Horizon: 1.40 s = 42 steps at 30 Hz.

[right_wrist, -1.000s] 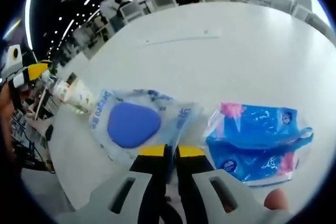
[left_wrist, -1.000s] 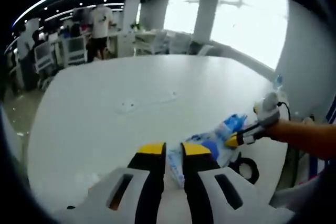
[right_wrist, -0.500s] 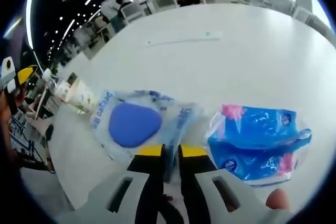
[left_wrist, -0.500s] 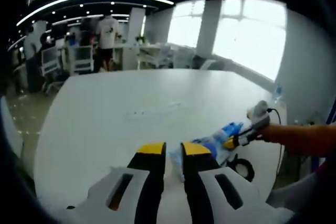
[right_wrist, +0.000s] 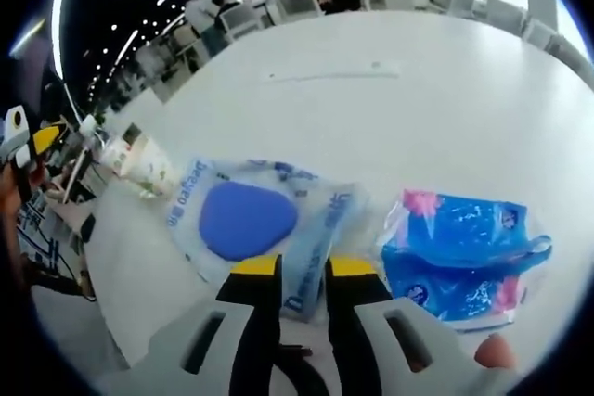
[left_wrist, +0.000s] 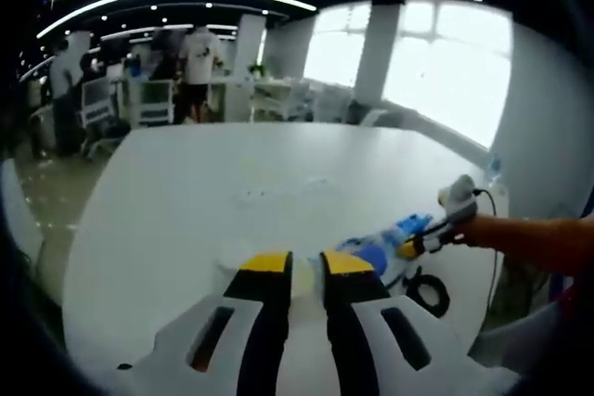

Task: Arrange the tabletop items into an orderly group along one side of the table until the central work area is clear of visible clutter.

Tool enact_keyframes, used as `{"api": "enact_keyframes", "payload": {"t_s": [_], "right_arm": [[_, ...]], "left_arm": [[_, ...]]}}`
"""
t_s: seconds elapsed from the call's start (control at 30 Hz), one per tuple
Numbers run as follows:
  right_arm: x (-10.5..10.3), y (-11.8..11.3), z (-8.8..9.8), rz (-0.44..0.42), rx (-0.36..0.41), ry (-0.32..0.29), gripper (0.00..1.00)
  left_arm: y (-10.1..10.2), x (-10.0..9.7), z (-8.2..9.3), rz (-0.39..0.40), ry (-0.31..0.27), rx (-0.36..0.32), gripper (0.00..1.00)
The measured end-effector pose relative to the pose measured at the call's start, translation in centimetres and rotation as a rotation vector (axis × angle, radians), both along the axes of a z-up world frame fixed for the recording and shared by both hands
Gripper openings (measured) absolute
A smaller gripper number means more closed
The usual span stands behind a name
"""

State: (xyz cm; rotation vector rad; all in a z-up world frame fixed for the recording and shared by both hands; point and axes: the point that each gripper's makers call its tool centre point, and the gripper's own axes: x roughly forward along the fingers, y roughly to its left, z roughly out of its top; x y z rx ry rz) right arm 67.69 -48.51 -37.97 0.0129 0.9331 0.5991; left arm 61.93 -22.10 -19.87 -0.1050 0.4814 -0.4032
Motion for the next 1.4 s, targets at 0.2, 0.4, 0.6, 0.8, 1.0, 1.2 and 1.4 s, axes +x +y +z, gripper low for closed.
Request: {"api": "enact_keyframes", "payload": {"t_s": [0.2,0.4,0.6,0.8,1.0,1.2,1.4], "right_arm": [[-0.4,0.4,-0.8,0.044,-0.032,0.014,0.26],[-0.3,0.9,-0.8,0.068,-0.02,0.012,0.26],[-0.2,0.4,-0.8,0.056,-0.058,0.003,0.27],[-0.2,0.0,-0.2,0.029,-0.055,-0.012,0.3],[0.0,0.2,1.3,0.017,-0.029,-0.049,0.31],[-0.7,0.1,3.1,0.018,-0.025,-0.08,0.3],[-0.8,1.0,8.3,0.022,0.041,-0.201,0.3]], "left_arm": [[0.5,-0.1,0.0,0.008,-0.002,0.001,0.09],[0.5,0.0,-0.2,0.013,0.002,-0.001,0.09],[0.3,-0.1,-0.3,0.006,0.004,0.006,0.08],[0.2,0.0,-0.2,0.007,-0.002,0.004,0.08],[0.2,0.0,-0.1,0.006,-0.006,0.003,0.08],[0.4,-0.2,0.0,0.007,-0.012,0.0,0.07],[1.0,-0.7,0.3,0.013,-0.022,0.006,0.07]]}}
